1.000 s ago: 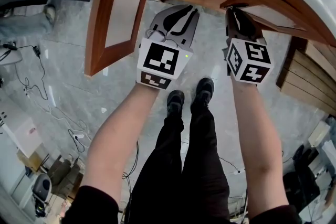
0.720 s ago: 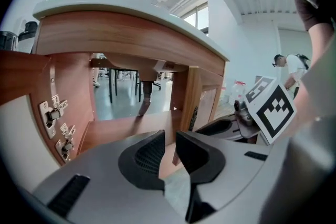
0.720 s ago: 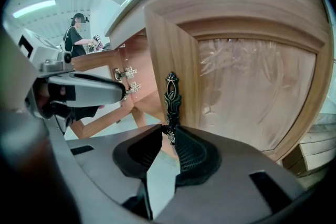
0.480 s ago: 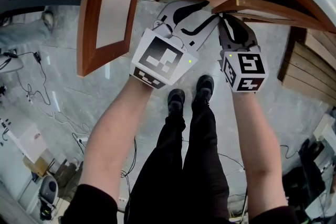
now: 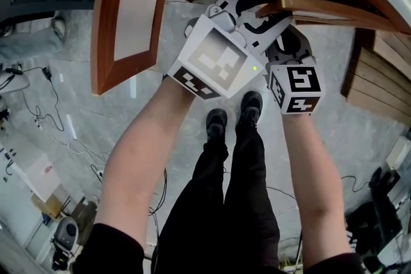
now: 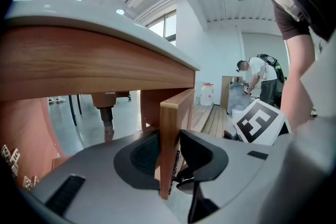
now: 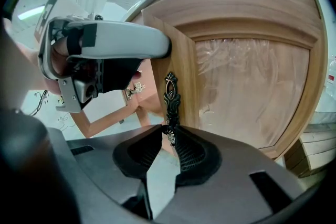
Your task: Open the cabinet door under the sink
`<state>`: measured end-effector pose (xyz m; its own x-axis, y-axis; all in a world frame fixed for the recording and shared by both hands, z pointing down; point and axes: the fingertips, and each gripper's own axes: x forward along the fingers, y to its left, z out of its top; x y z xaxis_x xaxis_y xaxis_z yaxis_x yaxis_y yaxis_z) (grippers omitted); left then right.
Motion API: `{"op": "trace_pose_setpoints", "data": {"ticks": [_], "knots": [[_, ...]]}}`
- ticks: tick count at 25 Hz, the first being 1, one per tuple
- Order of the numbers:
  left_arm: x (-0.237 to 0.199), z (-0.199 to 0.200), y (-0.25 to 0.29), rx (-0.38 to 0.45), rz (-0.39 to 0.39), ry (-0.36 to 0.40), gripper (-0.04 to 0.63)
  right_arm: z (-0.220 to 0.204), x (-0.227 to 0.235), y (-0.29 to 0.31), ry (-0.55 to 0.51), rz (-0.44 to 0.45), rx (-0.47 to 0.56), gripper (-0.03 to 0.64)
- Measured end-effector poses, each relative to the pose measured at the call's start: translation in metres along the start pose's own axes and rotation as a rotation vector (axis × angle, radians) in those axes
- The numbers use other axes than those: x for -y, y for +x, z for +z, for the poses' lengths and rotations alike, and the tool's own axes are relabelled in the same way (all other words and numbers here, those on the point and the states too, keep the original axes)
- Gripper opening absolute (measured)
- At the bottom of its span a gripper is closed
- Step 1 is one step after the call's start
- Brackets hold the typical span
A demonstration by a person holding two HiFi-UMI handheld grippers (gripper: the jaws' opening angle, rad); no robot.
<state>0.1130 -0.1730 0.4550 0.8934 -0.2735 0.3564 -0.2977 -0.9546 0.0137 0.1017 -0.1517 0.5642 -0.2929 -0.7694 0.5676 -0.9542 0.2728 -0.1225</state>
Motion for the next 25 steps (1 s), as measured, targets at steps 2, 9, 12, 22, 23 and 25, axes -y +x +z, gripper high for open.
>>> {"op": "trace_pose_setpoints", "data": {"ticks": [2,9,12,22,23,25], "knots": [[0.001,0.0,0.0,0.003,-0.014,-0.017,0.123,0.0,0.0,0.0,0.007,-0.001,0.003,0.092],[0.006,0.003,-0.002,-0.019,-0.048,-0.011,0.112,0.002,0.001,-0.004,0.05,-0.03,0.01,0.104],[0.012,0.004,-0.004,-0.021,-0.053,-0.015,0.109,-0.003,0.0,-0.017,0.058,-0.033,0.02,0.113],[0.053,0.002,-0.018,-0.037,-0.071,-0.012,0.097,-0.05,0.019,-0.111,0.168,-0.159,0.045,0.11],[0.057,0.001,-0.019,-0.041,-0.072,-0.01,0.095,-0.052,0.022,-0.121,0.176,-0.177,0.054,0.11],[0.067,-0.001,-0.021,-0.049,-0.076,-0.004,0.094,-0.052,0.027,-0.142,0.19,-0.209,0.077,0.107]]}}
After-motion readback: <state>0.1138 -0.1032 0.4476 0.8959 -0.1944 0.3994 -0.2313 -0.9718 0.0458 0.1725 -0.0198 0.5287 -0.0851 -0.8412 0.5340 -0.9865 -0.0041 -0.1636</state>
